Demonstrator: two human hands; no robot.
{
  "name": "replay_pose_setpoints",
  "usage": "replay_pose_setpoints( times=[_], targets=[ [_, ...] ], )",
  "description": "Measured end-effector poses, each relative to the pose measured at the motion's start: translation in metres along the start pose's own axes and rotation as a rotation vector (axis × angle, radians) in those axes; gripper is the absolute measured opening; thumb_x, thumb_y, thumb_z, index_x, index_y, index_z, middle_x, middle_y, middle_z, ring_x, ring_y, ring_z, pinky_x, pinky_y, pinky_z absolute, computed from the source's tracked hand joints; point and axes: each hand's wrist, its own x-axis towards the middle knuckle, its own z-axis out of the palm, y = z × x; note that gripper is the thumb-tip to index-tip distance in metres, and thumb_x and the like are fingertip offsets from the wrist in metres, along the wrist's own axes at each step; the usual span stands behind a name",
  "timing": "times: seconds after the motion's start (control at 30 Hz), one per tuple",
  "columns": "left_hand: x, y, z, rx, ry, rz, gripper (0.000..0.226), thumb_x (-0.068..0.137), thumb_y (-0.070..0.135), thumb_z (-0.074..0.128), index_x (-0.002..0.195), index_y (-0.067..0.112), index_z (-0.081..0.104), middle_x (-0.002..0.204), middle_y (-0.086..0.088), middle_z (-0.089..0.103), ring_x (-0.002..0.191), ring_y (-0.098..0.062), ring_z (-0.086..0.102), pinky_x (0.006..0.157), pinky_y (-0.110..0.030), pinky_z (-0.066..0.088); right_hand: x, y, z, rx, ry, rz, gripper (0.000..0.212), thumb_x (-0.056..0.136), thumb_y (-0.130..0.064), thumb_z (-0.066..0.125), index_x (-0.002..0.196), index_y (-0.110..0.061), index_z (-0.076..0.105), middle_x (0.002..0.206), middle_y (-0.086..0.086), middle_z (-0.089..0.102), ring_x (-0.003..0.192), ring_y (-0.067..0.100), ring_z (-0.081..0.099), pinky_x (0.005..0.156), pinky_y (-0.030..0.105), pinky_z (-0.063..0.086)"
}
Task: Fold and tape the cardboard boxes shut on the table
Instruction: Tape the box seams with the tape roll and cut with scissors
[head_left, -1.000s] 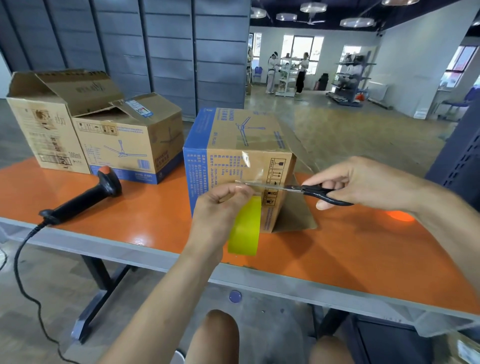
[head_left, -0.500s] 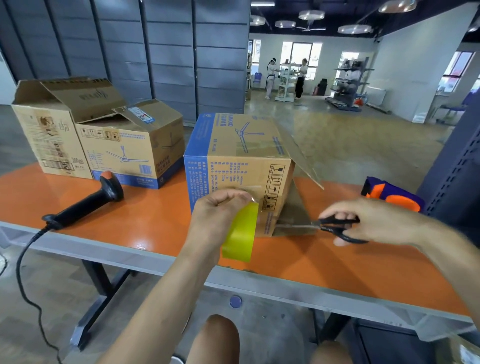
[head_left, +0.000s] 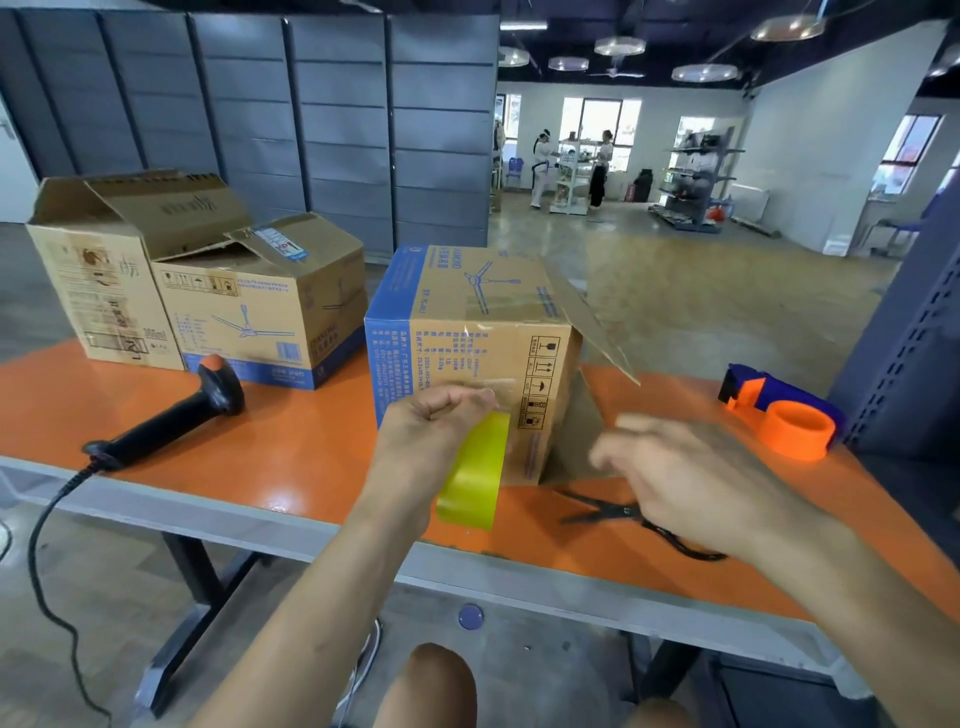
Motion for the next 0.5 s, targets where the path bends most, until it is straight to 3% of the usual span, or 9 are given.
replay_pose_setpoints(
  times=[0.07,0.17,0.3,0.5],
  targets=[
    [0.000,0.001,0.001,-0.008,-0.008,0.006,0.013,0.092,0.013,0.073,0.081,0.009,0.079,0.102,-0.009,0.077,0.084,-0.019,0.073,0.076,-0.029,0.058,0.008,-0.015,-0.008,0.138,0.215,-0.094,0.020,0.101,-0.022,0.050,0.111,-0.036,0.062,0.101,-0.014,0.060,0.081,0.013,0.057,0.062,0.034,0.048],
    [0.000,0.004,0.002,0.022,-0.006,0.022,0.016,0.092,0.012,0.073,0.077,0.012,0.079,0.090,0.000,0.077,0.086,-0.012,0.069,0.081,-0.025,0.053,0.042,-0.030,-0.025,0.224,0.491,-0.221,0.018,0.101,-0.025,0.054,0.114,-0.023,0.067,0.103,-0.005,0.060,0.096,0.018,0.056,0.070,0.041,0.053],
    [-0.002,0.007,0.003,-0.035,-0.010,-0.010,0.020,0.093,0.008,0.071,0.074,0.009,0.078,0.087,-0.007,0.075,0.077,-0.021,0.069,0.057,-0.022,0.055,0.088,-0.031,-0.024,0.190,0.573,-0.205,0.029,0.100,-0.029,0.059,0.123,-0.015,0.069,0.110,0.002,0.061,0.105,0.027,0.052,0.087,0.048,0.049],
    [-0.001,0.011,0.001,-0.018,-0.012,-0.047,0.013,0.092,0.013,0.072,0.082,0.006,0.078,0.090,-0.011,0.075,0.072,-0.025,0.071,0.060,-0.029,0.057,0.125,-0.019,-0.008,0.202,0.570,-0.202,0.036,0.101,-0.045,0.049,0.123,-0.030,0.073,0.115,-0.011,0.070,0.104,0.022,0.055,0.084,0.046,0.053]
  ],
)
